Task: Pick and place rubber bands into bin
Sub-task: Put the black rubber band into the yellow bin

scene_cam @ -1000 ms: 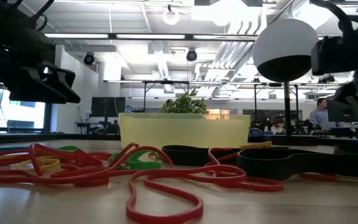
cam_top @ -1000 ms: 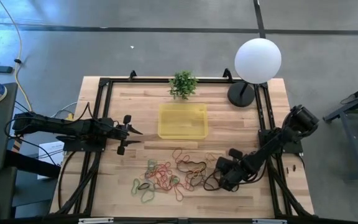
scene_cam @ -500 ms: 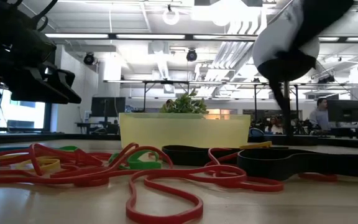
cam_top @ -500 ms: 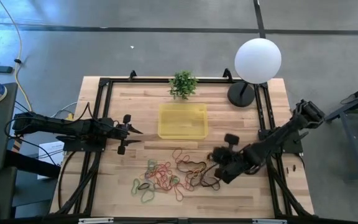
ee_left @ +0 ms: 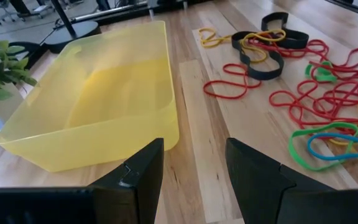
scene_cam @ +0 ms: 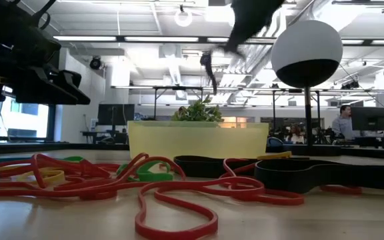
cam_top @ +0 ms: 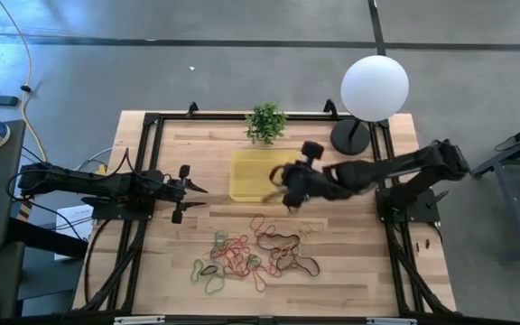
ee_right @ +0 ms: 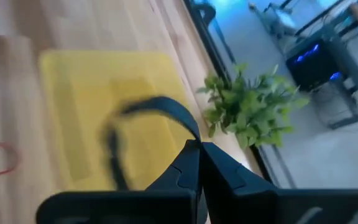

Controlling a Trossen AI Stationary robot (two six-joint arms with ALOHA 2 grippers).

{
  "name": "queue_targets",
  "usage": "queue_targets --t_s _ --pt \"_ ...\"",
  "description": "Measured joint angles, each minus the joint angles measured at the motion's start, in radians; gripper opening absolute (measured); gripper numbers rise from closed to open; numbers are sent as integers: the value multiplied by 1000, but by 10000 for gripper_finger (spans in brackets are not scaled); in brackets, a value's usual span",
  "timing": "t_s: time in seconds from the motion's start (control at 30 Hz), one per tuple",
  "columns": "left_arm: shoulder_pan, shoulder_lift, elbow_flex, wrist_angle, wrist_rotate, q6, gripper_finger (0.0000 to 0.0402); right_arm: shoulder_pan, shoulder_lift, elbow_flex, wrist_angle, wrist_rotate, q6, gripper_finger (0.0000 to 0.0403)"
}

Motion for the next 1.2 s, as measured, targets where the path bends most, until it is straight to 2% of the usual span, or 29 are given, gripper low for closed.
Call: queue_targets --t_s 0.27,0.53,0.77,0.93,1.2 --pt "0 0 0 0 0 2 161 -240 2 -280 431 -261 -41 1" --pt "0 0 0 -1 -6 2 161 -322 15 -400 659 -434 -41 1" --pt "0 0 0 -1 -46 0 161 -327 104 -382 753 -543 -64 1" --pt "0 0 0 -2 -46 -15 161 -327 157 -347 739 -546 -75 1" --pt "0 0 0 -5 -45 -28 161 -328 160 -344 706 -572 -70 9"
